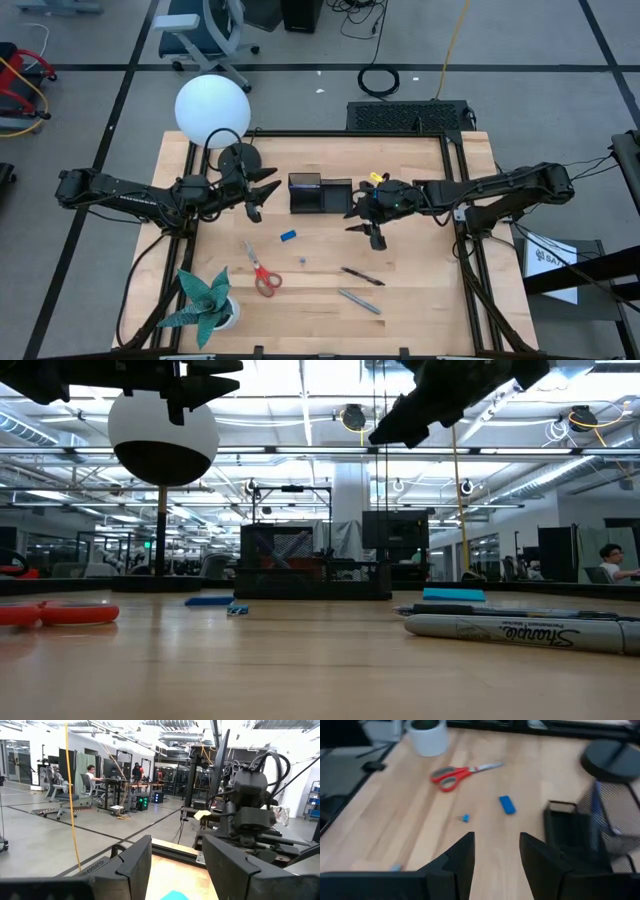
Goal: Pick and place office supplies into organizer
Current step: Put the black pen into the black desk organizer
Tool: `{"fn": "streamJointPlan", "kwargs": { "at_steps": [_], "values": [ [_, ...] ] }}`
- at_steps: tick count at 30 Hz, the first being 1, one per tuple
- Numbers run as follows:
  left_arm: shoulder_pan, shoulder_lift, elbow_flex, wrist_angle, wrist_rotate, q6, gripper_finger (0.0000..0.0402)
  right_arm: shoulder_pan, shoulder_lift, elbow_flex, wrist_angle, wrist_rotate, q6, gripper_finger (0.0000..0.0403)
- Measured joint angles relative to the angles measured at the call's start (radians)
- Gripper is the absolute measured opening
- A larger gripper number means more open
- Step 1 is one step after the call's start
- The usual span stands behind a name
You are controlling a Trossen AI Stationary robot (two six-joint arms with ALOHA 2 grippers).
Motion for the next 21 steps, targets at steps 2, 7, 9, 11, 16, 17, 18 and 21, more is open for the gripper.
{"fn": "streamJointPlan", "kwargs": {
  "at_steps": [2,7,9,11,16,17,18,21],
  "values": [
    [0.0,0.0,0.0,0.0,0.0,0.0,0.0184,0.0,0.0,0.0,-0.012,0.03,0.035,0.0144],
    [0.0,0.0,0.0,0.0,0.0,0.0,0.0184,0.0,0.0,0.0,-0.076,0.084,0.122,0.0143],
    [0.0,0.0,0.0,-0.001,0.0,0.0,0.0184,0.0,0.0,0.0,-0.122,0.105,0.143,0.0144],
    [0.0,0.0,0.0,-0.001,0.0,0.0,0.0184,0.0,0.0,0.0,-0.177,0.123,0.169,0.0144],
    [0.0,0.0,0.0,0.0,0.0,0.0,0.0184,0.015,0.0,0.0,-0.347,0.133,0.292,0.0145],
    [0.0,0.0,0.0,-0.001,0.0,0.0,0.0184,0.024,0.006,0.0,-0.376,0.133,0.314,0.0145],
    [0.0,0.0,0.0,-0.001,0.0,0.0,0.0184,0.034,0.018,0.0,-0.394,0.129,0.333,0.0145],
    [0.0,0.0,0.0,-0.001,0.0,0.0,0.0184,0.074,0.057,-0.001,-0.429,0.125,0.375,0.0145]
  ]
}}
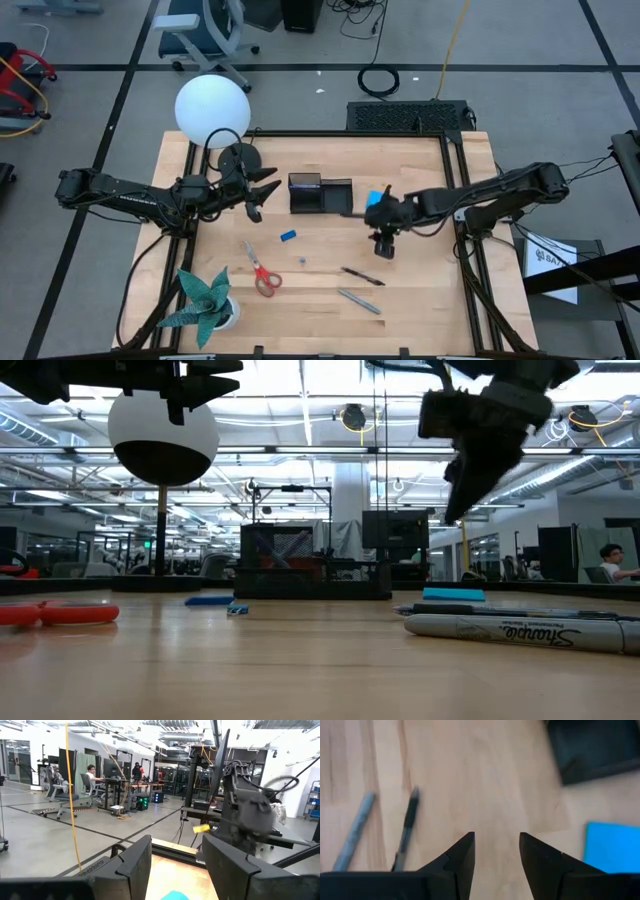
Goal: Pick and place office supplies into organizer
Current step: Put the black pen into the black desk organizer
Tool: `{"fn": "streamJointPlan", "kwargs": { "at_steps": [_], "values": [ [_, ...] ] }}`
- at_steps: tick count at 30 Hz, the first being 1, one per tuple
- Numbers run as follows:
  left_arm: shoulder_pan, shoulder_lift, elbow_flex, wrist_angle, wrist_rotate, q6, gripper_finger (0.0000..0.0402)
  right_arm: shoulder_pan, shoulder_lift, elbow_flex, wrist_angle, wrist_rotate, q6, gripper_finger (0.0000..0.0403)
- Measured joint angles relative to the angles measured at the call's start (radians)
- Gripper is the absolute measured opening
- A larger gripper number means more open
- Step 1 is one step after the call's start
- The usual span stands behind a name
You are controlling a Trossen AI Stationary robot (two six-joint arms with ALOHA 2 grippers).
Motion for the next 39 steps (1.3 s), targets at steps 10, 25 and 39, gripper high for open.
{"fn": "streamJointPlan", "kwargs": {
  "at_steps": [10,25,39],
  "values": [
    [0.0,0.0,0.0,-0.002,0.0,0.0,0.0184,0.141,0.198,0.164,-0.241,-0.003,0.194,0.0139],
    [0.0,0.0,0.0,-0.004,0.0,0.0,0.0184,0.299,0.47,0.426,-0.363,-0.01,0.326,0.0134],
    [0.0,0.0,0.0,-0.005,0.0,0.0,0.0184,0.283,0.533,0.427,-0.374,-0.027,0.341,0.0134]
  ]
}}
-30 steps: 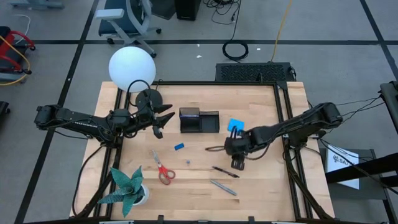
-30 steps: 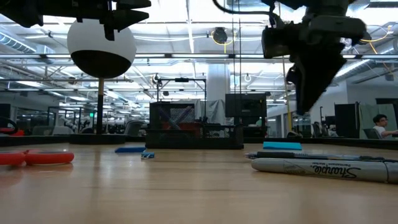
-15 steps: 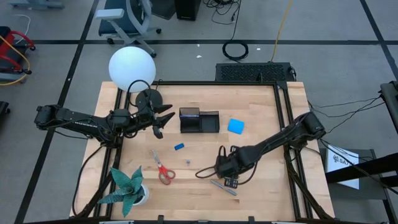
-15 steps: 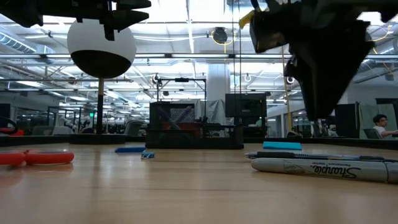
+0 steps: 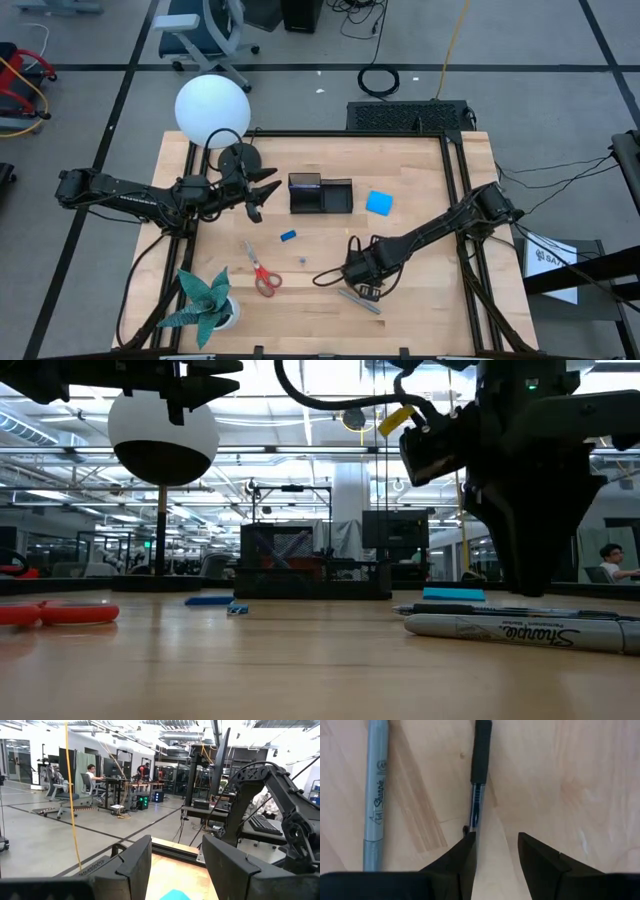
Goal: Pick and place office supplies into organizer
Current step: Put the black pen into the black desk organizer
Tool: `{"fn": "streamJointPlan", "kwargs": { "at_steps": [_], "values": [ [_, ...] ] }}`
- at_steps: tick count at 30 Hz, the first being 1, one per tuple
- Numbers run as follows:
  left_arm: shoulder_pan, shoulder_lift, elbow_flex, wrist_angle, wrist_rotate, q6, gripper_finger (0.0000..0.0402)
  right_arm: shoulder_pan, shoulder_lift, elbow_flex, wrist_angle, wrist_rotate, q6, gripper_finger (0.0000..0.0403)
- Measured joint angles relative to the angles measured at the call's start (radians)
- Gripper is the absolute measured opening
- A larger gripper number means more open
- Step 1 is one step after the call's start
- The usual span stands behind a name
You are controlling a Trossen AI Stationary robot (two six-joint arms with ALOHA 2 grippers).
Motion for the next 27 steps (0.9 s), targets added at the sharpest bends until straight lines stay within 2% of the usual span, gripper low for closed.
{"fn": "streamJointPlan", "kwargs": {
  "at_steps": [15,27],
  "values": [
    [0.0,0.0,0.0,0.0,0.0,0.0,0.0184,-0.004,0.001,0.0,0.089,0.003,0.013,0.0134],
    [0.0,0.0,0.0,0.0,0.0,0.0,0.0184,-0.009,0.083,0.005,0.119,-0.002,-0.037,0.0133]
  ]
}}
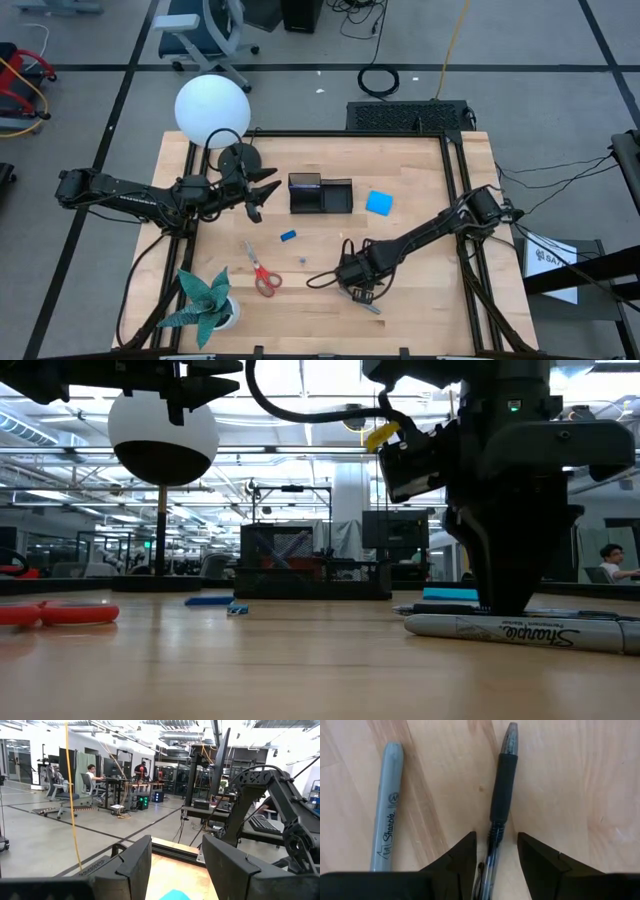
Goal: Pick and place office supplies into organizer
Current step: Put the black pen into the black desk organizer
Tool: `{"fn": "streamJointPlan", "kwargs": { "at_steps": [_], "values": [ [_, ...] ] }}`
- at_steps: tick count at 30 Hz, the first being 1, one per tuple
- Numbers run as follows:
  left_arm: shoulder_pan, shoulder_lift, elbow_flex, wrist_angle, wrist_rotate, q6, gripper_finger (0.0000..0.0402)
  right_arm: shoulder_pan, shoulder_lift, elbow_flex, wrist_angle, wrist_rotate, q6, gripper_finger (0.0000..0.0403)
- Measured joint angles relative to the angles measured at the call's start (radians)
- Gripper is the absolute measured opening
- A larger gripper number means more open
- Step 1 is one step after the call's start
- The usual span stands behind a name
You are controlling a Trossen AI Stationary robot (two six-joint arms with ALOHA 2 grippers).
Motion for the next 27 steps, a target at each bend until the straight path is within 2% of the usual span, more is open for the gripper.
{"fn": "streamJointPlan", "kwargs": {
  "at_steps": [5,13,27],
  "values": [
    [0.0,0.0,0.0,0.0,0.0,0.0,0.0184,-0.008,0.001,-0.001,-0.028,0.0,-0.032,0.0108],
    [0.0,0.0,0.0,0.0,0.0,0.0,0.0184,-0.01,0.003,-0.002,-0.036,-0.002,-0.141,0.0016],
    [0.0,0.0,0.0,0.0,0.0,0.0,0.0184,-0.046,-0.025,-0.008,-0.037,-0.056,-0.193,0.0016]
  ]
}}
